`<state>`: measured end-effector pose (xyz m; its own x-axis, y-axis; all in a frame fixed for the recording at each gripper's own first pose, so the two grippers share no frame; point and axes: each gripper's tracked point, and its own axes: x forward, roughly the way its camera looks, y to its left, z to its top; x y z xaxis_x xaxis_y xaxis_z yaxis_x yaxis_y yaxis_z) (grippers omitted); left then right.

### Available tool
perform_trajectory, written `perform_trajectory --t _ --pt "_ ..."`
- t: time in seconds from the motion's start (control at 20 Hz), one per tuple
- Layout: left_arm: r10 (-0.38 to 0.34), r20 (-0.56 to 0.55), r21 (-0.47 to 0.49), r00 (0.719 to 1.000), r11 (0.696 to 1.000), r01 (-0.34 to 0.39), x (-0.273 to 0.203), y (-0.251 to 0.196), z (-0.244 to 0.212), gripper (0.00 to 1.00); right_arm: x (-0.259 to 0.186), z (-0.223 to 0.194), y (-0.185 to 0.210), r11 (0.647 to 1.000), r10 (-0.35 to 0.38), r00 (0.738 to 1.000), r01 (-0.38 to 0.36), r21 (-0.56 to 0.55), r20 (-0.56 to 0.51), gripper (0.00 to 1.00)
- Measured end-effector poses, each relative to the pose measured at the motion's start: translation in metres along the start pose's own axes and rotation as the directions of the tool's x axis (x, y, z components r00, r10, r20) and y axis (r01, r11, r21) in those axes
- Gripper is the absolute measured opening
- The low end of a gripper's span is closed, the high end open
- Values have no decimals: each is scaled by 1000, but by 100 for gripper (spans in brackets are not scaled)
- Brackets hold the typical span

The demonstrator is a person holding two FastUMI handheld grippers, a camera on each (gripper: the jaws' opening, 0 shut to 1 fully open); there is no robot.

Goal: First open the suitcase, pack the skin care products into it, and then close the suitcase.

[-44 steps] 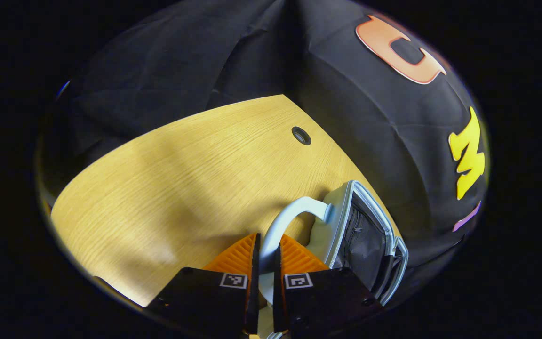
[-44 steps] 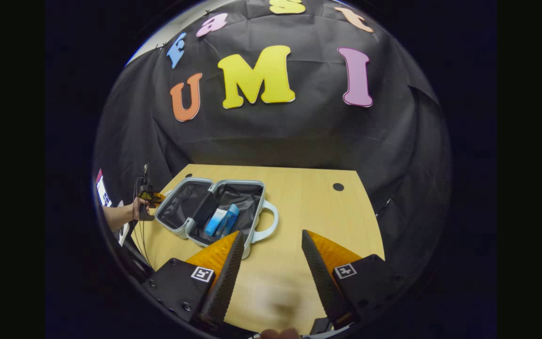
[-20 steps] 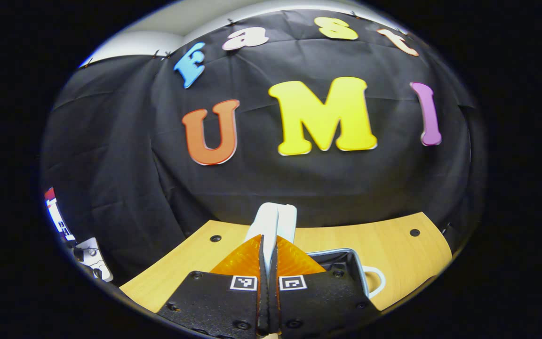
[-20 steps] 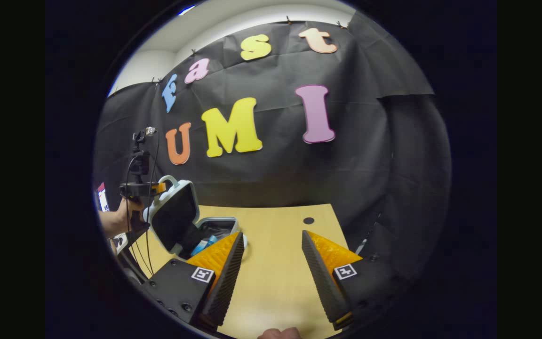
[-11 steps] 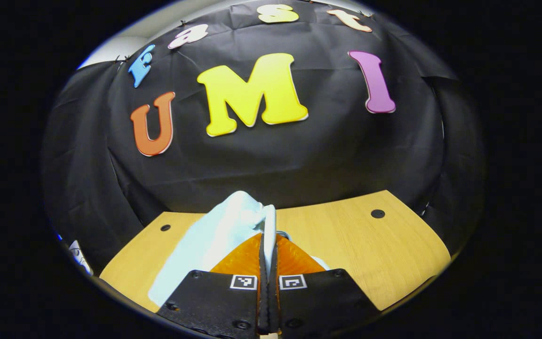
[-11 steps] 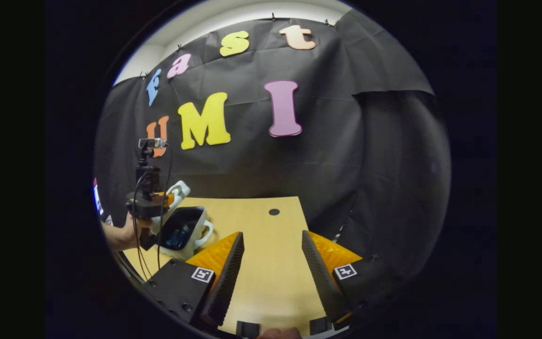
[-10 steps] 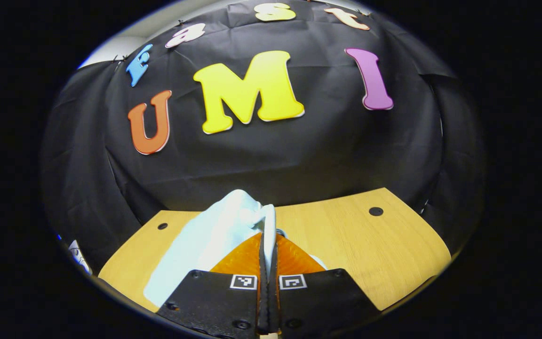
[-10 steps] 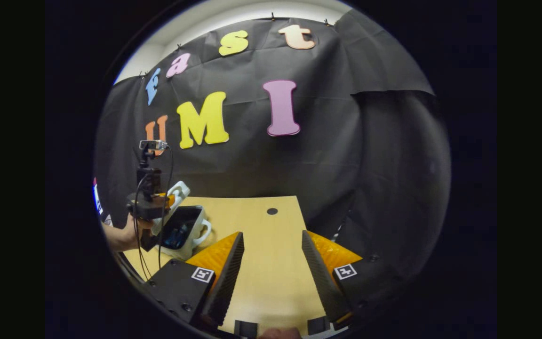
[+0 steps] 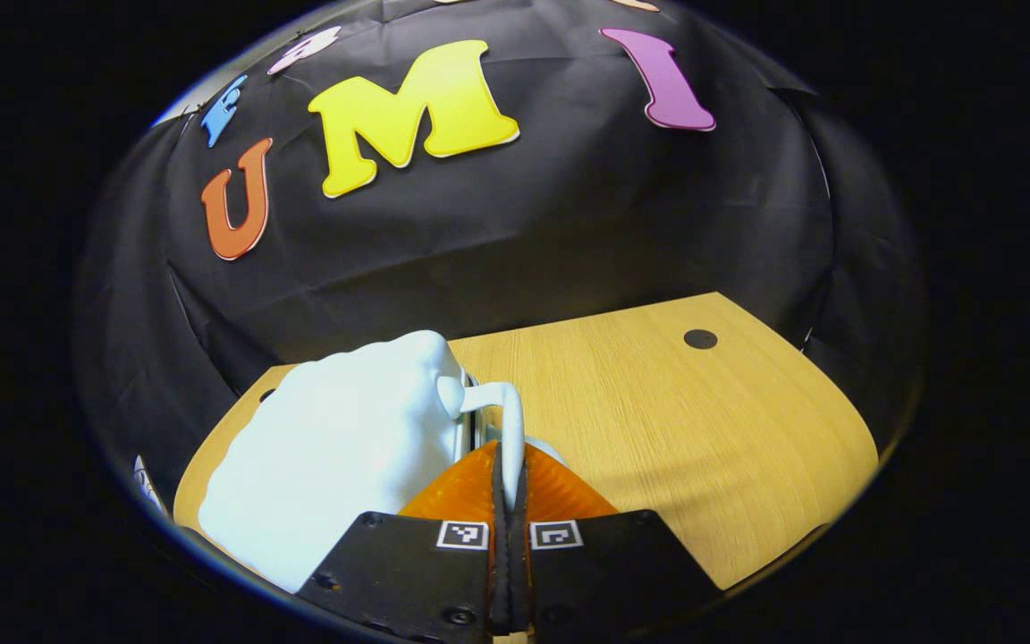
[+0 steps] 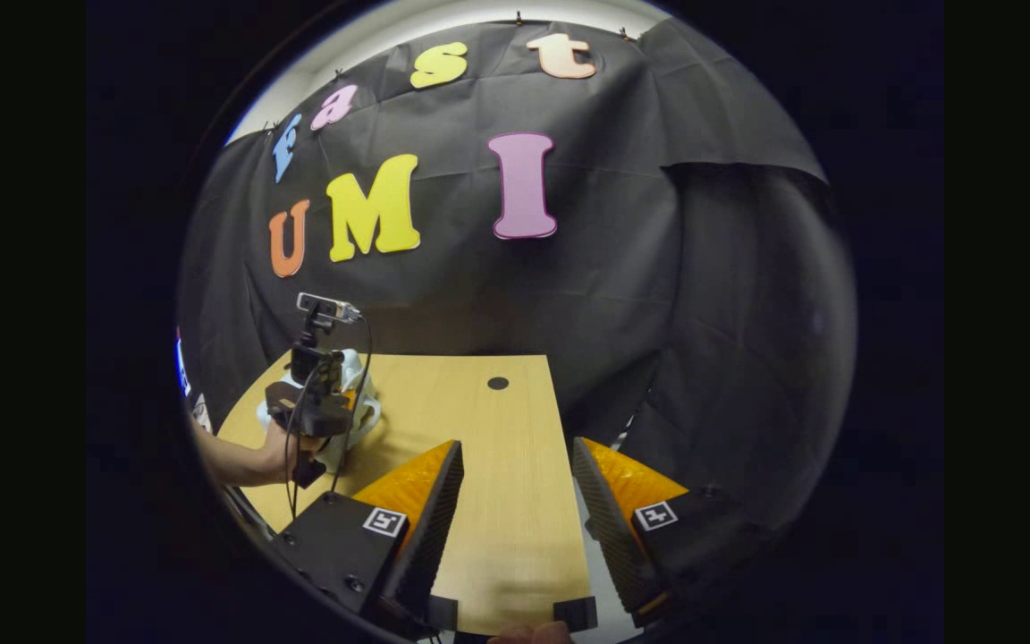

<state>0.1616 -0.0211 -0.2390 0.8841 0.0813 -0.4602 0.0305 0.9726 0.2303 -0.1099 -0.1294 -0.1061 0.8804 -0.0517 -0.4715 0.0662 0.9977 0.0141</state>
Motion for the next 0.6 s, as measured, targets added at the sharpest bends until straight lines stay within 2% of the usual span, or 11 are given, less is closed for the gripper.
perform_trajectory --t 0.15,0.3,0.4,0.45,0.5,0.6 --pt "36 -10 46 999 998 -35 5 -4 -6 3 2 -4 1 1000 8 1000 -8 1 -9 74" --pt "-3 -13 39 1000 999 4 10 -18 -14 10 7 -5 4 1000 20 1000 -20 6 -12 74" --pt "-59 -37 7 998 998 60 12 -28 -21 20 8 -4 6 1000 29 1000 -29 7 -10 74" --pt "-85 -53 -15 995 996 84 13 -34 -24 34 9 -3 8 999 31 999 -31 6 -7 74" --pt "-103 -50 -30 993 994 102 8 -38 -21 40 10 -1 10 999 38 999 -38 5 -2 74" --pt "-103 2 -25 995 994 103 -3 -39 -5 61 13 2 15 999 49 999 -49 -11 10 74"
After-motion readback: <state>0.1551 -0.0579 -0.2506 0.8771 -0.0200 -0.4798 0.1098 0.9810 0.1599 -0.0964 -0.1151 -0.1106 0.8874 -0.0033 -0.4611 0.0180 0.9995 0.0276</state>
